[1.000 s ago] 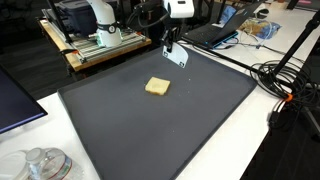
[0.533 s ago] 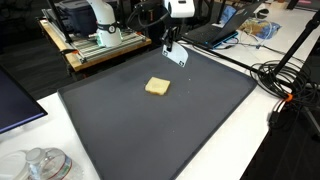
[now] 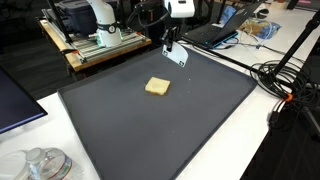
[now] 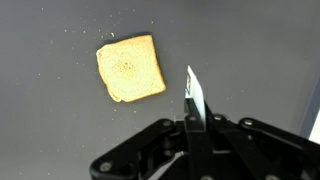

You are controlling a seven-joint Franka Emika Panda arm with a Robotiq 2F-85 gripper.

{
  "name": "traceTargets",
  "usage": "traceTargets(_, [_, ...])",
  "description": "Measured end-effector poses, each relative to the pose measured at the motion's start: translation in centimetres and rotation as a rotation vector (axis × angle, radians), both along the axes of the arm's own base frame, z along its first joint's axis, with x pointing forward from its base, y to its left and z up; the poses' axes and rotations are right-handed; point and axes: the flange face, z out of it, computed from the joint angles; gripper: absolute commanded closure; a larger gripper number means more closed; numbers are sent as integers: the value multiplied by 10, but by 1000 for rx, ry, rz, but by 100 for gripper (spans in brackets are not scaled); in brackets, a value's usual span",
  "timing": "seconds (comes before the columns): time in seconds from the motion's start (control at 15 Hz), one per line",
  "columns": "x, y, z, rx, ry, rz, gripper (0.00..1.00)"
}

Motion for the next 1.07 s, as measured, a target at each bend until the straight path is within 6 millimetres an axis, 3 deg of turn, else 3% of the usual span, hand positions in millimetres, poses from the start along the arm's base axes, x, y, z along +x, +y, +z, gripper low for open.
traceTargets(1.07, [7,3,-1,-7,-62,-2,99])
